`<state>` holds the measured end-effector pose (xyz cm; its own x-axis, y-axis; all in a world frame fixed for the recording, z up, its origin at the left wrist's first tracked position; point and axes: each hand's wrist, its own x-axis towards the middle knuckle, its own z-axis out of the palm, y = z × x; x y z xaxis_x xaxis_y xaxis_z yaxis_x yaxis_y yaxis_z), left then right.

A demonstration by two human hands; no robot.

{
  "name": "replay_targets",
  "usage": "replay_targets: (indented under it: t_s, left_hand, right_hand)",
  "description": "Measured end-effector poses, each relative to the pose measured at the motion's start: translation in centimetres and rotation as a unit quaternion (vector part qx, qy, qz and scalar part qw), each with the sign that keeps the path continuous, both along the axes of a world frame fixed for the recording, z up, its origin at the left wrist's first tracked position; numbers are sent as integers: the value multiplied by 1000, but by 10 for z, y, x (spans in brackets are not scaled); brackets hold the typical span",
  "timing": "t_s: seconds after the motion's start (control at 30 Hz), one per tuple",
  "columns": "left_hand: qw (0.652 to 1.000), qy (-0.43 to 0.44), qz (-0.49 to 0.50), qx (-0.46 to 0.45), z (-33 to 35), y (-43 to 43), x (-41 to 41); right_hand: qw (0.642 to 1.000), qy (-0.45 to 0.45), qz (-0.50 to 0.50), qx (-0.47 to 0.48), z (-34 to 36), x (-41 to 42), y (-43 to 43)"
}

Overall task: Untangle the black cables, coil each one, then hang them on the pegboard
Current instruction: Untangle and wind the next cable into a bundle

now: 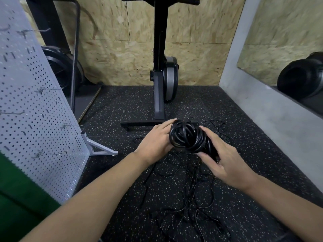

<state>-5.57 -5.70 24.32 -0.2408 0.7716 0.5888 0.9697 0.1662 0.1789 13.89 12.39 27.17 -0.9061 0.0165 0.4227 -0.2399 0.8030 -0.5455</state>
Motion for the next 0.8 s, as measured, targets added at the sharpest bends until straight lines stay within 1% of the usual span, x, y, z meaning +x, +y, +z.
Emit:
replay_targets:
  t_s: [0.03,0.17,0.23,0.3,0.33,0.37,0.43,0.47,0.53,0.63,0.7,0.8]
  left_hand:
    - [1000,6,-4,-4,-5,2,-1]
    - [996,-10,18,-90,-7,-2,4]
    - [990,-30,23,-139,-4,-1,13]
    - [978,-64,23,-196,-4,7,30]
    - [972,-111,17,-208,-4,12,41]
    - [962,-176,10,-208,-5,17,49]
    - [939,-287,4,-189,-7,25,64]
    - [930,-319,6,-183,-7,29,69]
    - [916,-356,6,-186,-4,31,73]
    - [906,-378,7,-191,0,31,76]
    - [918,-352,19,-184,2,31,79]
    - [938,-290,21,-187,7,31,82]
  right_hand:
    - [1000,2,-9,-16,0,0,-1]
    - [996,21,-64,-53,1,-3,5]
    - [994,12,-98,-43,-3,-7,11]
    - [990,1,-141,-11,-8,-11,16]
    - [987,-5,-163,7,-10,-13,18]
    - [982,-16,-185,27,-12,-15,20]
    - [970,-52,-224,78,-14,-18,23]
    - [962,-69,-238,111,-15,-19,26]
    - [949,-89,-246,175,-19,-19,28]
    - [936,-98,-241,238,-25,-22,31]
    - [926,-117,-241,266,-26,-23,31]
    - [923,-156,-231,265,-25,-25,30]
